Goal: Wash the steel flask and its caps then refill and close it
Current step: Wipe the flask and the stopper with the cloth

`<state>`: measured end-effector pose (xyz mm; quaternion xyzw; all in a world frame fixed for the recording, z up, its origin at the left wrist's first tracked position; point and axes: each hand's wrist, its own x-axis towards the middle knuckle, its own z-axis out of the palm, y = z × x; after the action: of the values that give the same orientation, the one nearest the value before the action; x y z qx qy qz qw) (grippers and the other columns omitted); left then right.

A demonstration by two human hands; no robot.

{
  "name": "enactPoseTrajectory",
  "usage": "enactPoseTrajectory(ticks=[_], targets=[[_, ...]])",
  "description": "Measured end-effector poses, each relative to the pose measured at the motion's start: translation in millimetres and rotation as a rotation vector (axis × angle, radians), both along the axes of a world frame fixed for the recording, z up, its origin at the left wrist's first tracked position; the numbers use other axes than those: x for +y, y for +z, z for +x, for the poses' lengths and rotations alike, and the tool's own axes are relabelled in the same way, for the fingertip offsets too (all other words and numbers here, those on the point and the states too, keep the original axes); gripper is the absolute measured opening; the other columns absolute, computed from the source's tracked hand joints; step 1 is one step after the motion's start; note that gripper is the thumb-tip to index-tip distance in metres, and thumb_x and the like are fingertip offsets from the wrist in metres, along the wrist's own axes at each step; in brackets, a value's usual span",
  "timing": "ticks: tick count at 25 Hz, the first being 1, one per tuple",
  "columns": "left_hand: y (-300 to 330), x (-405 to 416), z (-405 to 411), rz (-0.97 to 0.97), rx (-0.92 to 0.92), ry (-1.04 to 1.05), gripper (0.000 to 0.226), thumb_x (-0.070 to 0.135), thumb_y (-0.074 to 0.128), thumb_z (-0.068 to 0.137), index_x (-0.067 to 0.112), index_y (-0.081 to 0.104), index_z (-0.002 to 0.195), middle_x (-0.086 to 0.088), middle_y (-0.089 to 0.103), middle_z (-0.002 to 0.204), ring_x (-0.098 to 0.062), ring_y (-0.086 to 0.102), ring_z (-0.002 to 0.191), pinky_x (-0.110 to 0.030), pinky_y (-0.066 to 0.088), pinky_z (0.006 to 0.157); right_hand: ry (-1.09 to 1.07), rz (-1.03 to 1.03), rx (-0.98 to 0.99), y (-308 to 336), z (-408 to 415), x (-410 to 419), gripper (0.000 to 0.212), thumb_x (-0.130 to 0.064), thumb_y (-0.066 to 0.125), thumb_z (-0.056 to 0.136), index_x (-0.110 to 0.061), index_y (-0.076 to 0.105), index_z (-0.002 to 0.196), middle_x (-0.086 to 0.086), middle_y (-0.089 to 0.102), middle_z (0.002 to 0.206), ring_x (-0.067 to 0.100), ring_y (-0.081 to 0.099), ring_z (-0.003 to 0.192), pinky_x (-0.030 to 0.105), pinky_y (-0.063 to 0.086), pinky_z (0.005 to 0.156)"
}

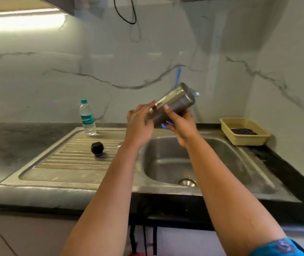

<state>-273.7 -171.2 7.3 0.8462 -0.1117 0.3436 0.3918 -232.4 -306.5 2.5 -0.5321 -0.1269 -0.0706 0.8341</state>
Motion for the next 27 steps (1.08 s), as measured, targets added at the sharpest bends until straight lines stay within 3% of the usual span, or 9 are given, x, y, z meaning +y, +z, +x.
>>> enactPoseTrajectory(ticks=[3,5,7,10,12,14,17,20,27], targets=[[-17.7,-41.8,8.7,-0.241,0.191,0.038,0.063,0.027,0.063,0.094,0.029,0.037,0.151,-0.001,0.038,0.154,-0.021,0.031,0.14,-0.031,0.025,0.112,-0.046,0.125,0.129,-20.1,-11.0,-78.1,0.044,-0.021,0.071,0.085,-0.016,0.052,0.124,0.007,0.062,0.124,0.027,0.06,0.113,0.041,0.057,0.083],[-38.4,-63.7,19.7,-0.569,0.485,-0.059,0.072,0.045,0.068,0.09,0.023,0.037,0.15,-0.008,0.038,0.155,-0.028,0.04,0.139,-0.039,0.041,0.106,-0.068,0.204,0.231,-32.3,-16.3,-117.9,0.048,-0.026,0.071,0.085,-0.014,0.05,0.126,0.01,0.059,0.125,0.031,0.059,0.111,0.041,0.057,0.079],[-53.4,-88.9,25.6,-0.926,0.775,-0.332,0.058,0.048,0.069,0.087,0.012,0.052,0.13,-0.016,0.053,0.141,-0.033,0.061,0.117,-0.036,0.058,0.081,-0.09,0.277,0.337,-44.2,-19.0,-147.0,0.054,-0.031,0.07,0.085,-0.01,0.047,0.129,0.016,0.059,0.122,0.033,0.059,0.111,0.043,0.057,0.083],[-65.6,-119.1,35.8,-1.152,0.813,-0.448,0.049,0.046,0.071,0.085,0.007,0.06,0.114,-0.019,0.067,0.115,-0.028,0.074,0.079,-0.02,0.056,0.053,-0.07,0.287,0.463,-58.7,-16.0,-174.4,0.059,-0.038,0.066,0.087,-0.006,0.042,0.13,0.019,0.056,0.113,0.036,0.058,0.111,0.045,0.057,0.084],[-71.6,-131.7,45.6,-1.149,0.772,-0.355,0.05,0.048,0.072,0.084,0.008,0.061,0.111,-0.016,0.069,0.104,-0.027,0.075,0.075,-0.019,0.055,0.05,-0.029,0.051,0.592,-64.2,-9.3,-192.0,0.059,-0.045,0.065,0.086,-0.006,0.043,0.126,0.019,0.055,0.107,0.036,0.063,0.1,0.045,0.059,0.077],[-76.1,-134.0,61.6,-1.099,0.761,-0.233,0.047,0.05,0.072,0.084,0.01,0.06,0.106,-0.013,0.069,0.099,-0.027,0.075,0.08,-0.021,0.057,0.055,-0.036,-0.533,0.705,-64.6,2.3,-217.7,0.052,-0.043,0.065,0.087,-0.003,0.054,0.118,0.015,0.06,0.092,0.025,0.066,0.08,0.038,0.059,0.077],[-78.5,-129.5,88.8,-0.937,0.67,-0.057,0.041,0.05,0.074,0.083,0.017,0.057,0.1,-0.007,0.067,0.098,-0.023,0.073,0.081,-0.028,0.061,0.07,-0.485,-1.414,0.427,-66.2,34.4,-257.6,0.027,-0.024,0.062,0.09,-0.005,0.065,0.107,0.013,0.068,0.097,0.024,0.064,0.088,0.03,0.049,0.08],[-92.6,-129.1,113.0,-0.797,0.588,0.015,0.047,0.051,0.074,0.083,0.017,0.059,0.113,-0.006,0.066,0.106,-0.016,0.07,0.082,-0.034,0.062,0.079,-0.821,-1.314,0.216,-59.0,75.4,-282.2,0.019,-0.019,0.059,0.088,-0.009,0.071,0.097,0.011,0.069,0.107,0.027,0.063,0.099,0.027,0.047,0.082],[-130.8,-124.5,148.9,-1.07,0.756,-0.026,0.06,0.052,0.071,0.084,0.013,0.052,0.127,-0.014,0.065,0.112,-0.024,0.074,0.083,-0.028,0.061,0.071,-0.551,-1.619,0.28,-50.5,184.8,-305.2,0.05,-0.036,0.075,0.081,-0.013,0.063,0.123,0.009,0.059,0.13,0.026,0.055,0.119,0.031,0.042,0.101]])
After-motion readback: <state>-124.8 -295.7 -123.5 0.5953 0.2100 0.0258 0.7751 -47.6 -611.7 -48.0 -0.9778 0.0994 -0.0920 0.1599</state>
